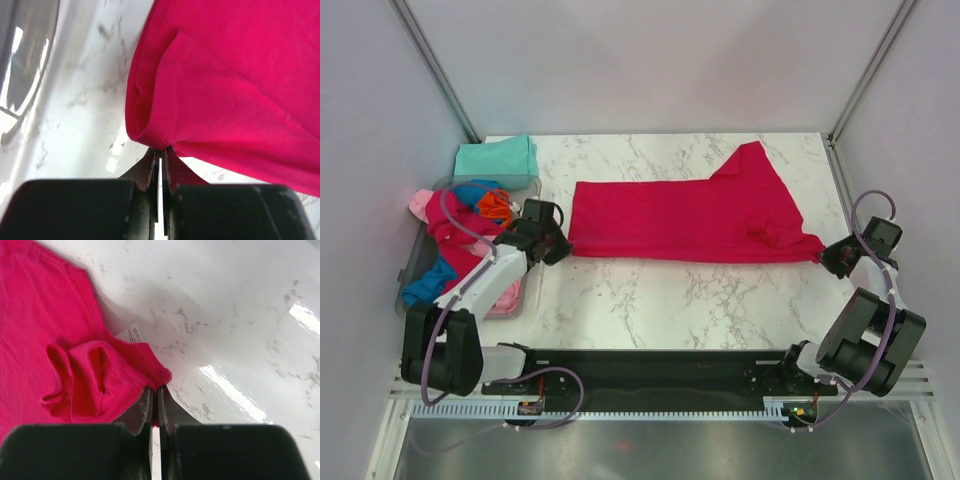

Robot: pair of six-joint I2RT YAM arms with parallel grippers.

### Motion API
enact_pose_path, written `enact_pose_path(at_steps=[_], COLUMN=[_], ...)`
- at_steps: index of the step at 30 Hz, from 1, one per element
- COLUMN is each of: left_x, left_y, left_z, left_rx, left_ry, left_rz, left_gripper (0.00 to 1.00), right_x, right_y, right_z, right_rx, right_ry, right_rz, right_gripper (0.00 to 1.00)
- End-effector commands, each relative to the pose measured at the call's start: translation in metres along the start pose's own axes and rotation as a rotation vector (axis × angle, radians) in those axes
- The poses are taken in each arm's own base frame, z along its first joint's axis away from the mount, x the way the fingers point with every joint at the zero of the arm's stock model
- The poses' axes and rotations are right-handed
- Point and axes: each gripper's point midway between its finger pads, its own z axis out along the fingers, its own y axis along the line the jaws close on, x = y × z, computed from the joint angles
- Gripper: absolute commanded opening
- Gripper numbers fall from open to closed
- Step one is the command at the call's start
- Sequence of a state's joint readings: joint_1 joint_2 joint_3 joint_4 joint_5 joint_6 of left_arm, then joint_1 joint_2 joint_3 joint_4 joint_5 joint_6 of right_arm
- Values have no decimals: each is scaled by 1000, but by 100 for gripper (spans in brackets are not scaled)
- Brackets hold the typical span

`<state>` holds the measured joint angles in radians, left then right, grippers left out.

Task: Fold and stack the t-shirts
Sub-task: Fold the tshirt

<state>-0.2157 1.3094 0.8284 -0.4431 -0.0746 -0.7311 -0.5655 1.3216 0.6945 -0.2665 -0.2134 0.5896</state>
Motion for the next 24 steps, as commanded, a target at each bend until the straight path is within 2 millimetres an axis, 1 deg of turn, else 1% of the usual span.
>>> enact_pose_path(at_steps=[1, 3, 4, 5, 6, 7, 8, 9, 10, 11, 12, 13, 14, 15, 16, 17, 18, 19, 20, 21, 22, 23, 24], left_x=[29, 44, 50, 58, 63, 72, 80, 81, 87, 89, 85, 86, 79, 74, 70, 57, 53, 45, 41, 37, 35, 35, 38], left_y=[25, 33, 35, 40, 45, 42, 44, 40, 33, 29, 19, 11, 2, -6, -10, -21, -22, -24, -22, -17, -18, -20, -23], left_z=[-11, -17, -20, -22, -25, -28, -30, -37, -42, -48, -58, -68, -77, -88, -95, -108, -112, -118, -119, -118, -119, -120, -123], left_rx=[-28, -17, -5, -4, -14, 14, 23, 58, 107, 141, 202, 246, 287, 336, 354, 389, 396, 390, 373, 344, 343, 354, 381], left_ry=[61, 77, 89, 96, 107, 142, 163, 157, 187, 189, 169, 176, 157, 142, 137, 106, 88, 73, 63, 43, 42, 45, 62], left_rz=[-2, -21, -26, -30, -39, -44, -48, -57, -61, -59, -48, -45, -36, -4, 20, 56, 129, 165, 197, 237, 247, 264, 275], left_gripper=[2, 2, 2, 3, 11, 18, 25, 35, 53, 61, 77, 95, 100, 100, 100, 100, 100, 100, 100, 100, 100, 100, 100], right_x=[-6, -1, 5, 5, 8, 9, 9, 10, 10, 8, 4, 2, 0, -1, 2, 9, 9, 8, 17, 20, 19, 29, 32], right_y=[-23, -34, -40, -48, -54, -60, -70, -74, -69, -64, -53, -40, -32, -25, -22, -11, 0, 7, 25, 33, 45, 56, 62], right_z=[-10, -13, -14, -15, -15, -15, -16, -17, -18, -21, -26, -31, -35, -42, -43, -44, -52, -56, -59, -64, -69, -68, -66], right_rx=[79, 105, 116, 130, 143, 153, 173, 176, 142, 115, 65, 3, -27, -46, -51, -77, -110, -114, -143, -147, -156, -156, -158], right_ry=[-29, -27, -24, -30, -26, -19, -17, -15, -3, -2, -12, -12, -22, -41, -43, -37, -60, -84, -77, -89, -99, -87, -70], right_rz=[0, 17, 25, 40, 53, 62, 94, 108, 116, 119, 108, 97, 84, 67, 54, 29, 2, -26, -82, -115, -145, -189, -203], right_gripper=[0, 0, 1, 15, 28, 40, 58, 66, 69, 70, 70, 71, 72, 72, 72, 71, 71, 71, 71, 70, 70, 69, 68])
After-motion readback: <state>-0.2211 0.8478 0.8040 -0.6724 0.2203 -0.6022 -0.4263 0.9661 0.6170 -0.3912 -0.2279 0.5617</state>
